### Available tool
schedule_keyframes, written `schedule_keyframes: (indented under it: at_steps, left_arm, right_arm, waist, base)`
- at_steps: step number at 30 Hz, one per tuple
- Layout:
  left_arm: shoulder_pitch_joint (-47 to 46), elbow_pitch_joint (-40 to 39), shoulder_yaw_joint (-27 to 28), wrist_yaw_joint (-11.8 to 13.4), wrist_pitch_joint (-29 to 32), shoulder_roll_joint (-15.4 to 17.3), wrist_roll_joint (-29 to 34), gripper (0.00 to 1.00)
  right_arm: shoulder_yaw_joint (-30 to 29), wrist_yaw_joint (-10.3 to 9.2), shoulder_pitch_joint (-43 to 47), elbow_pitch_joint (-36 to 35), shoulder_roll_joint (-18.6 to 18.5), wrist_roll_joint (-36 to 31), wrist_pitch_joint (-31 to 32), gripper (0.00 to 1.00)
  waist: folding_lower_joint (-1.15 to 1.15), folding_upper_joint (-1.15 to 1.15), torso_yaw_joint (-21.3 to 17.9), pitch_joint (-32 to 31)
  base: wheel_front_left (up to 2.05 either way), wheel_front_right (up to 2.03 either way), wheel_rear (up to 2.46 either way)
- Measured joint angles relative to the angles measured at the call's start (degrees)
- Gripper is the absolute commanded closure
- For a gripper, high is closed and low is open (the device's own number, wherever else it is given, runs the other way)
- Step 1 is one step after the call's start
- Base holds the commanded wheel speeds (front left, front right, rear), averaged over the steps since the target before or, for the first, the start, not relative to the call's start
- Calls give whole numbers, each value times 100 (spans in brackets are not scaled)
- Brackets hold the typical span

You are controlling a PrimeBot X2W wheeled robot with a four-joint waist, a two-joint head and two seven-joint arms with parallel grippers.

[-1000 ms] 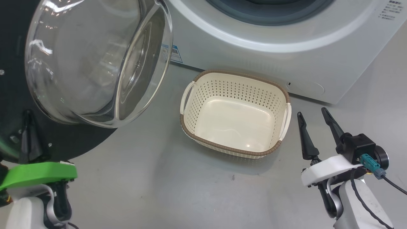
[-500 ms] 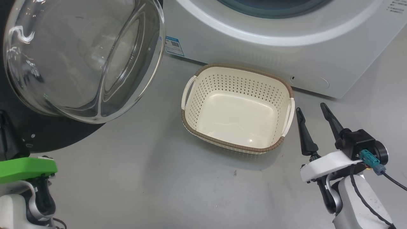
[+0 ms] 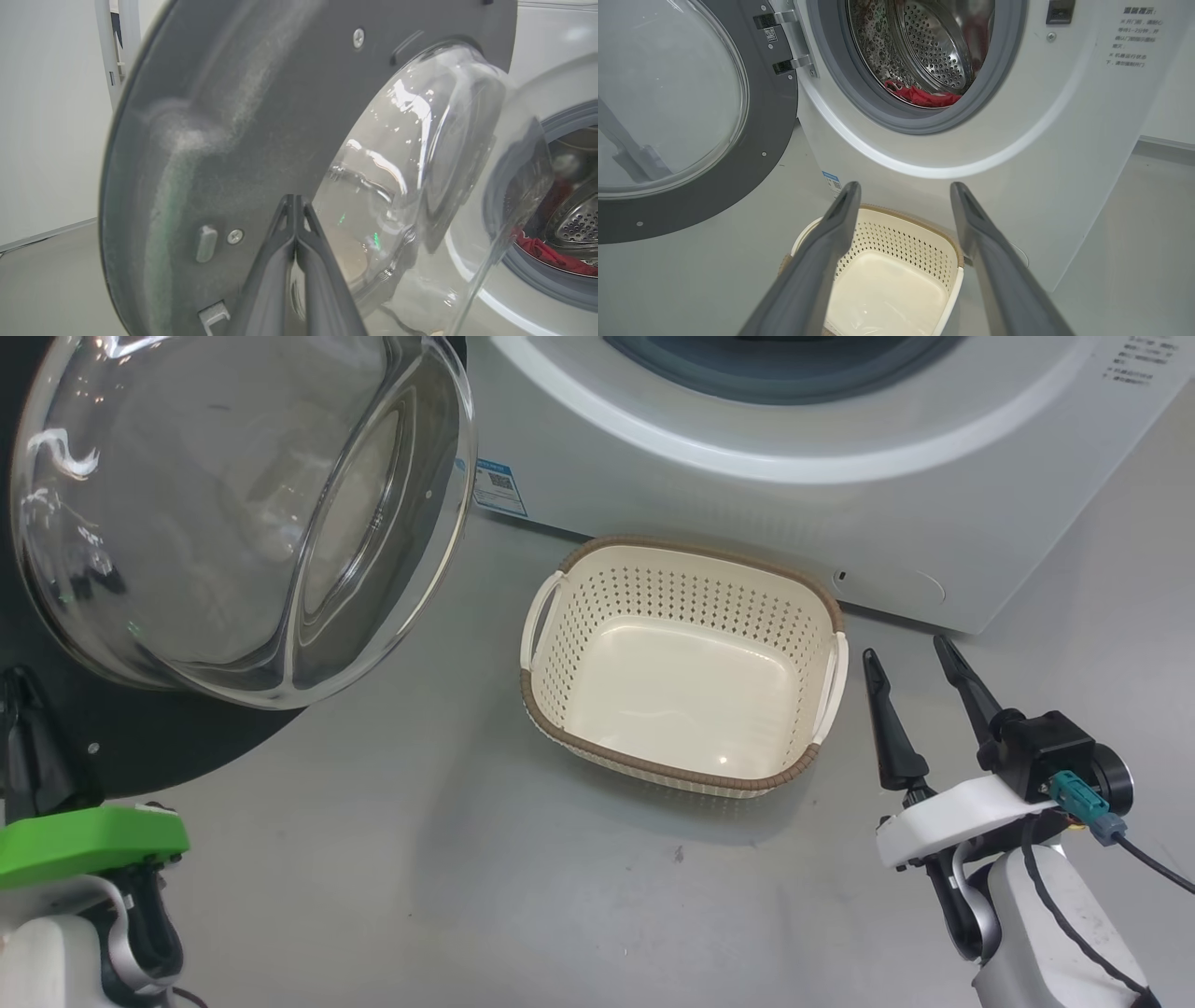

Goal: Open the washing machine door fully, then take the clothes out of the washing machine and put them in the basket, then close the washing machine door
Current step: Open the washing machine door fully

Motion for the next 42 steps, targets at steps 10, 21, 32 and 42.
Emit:
schedule_keyframes:
  at_steps: [10,21,32,42]
  left_arm:
    - [471,-245,-404,-3,0,-108,212,100]
    - [949,-252,-1003,-58,65,-149,442,0]
    - [1199,-419,-1429,-96,282,-141,723,0]
    - [1244,-567,-1740,-204,560,-88,872,0]
  right_arm:
    - [-14,31,9,16,23,27,0,0]
    - [23,31,141,55,54,88,0,0]
    - [154,31,231,73,79,249,0,0]
    - [282,32,314,-1,92,285,0,0]
  waist:
    - [0,0,-123,-226]
    - [0,0,-216,-535]
    - [0,0,-536,-732]
    - [0,0,-1071,-879]
  base:
    - [0,0,0]
    - [0,0,0]
    - [0,0,0]
    - [0,0,0]
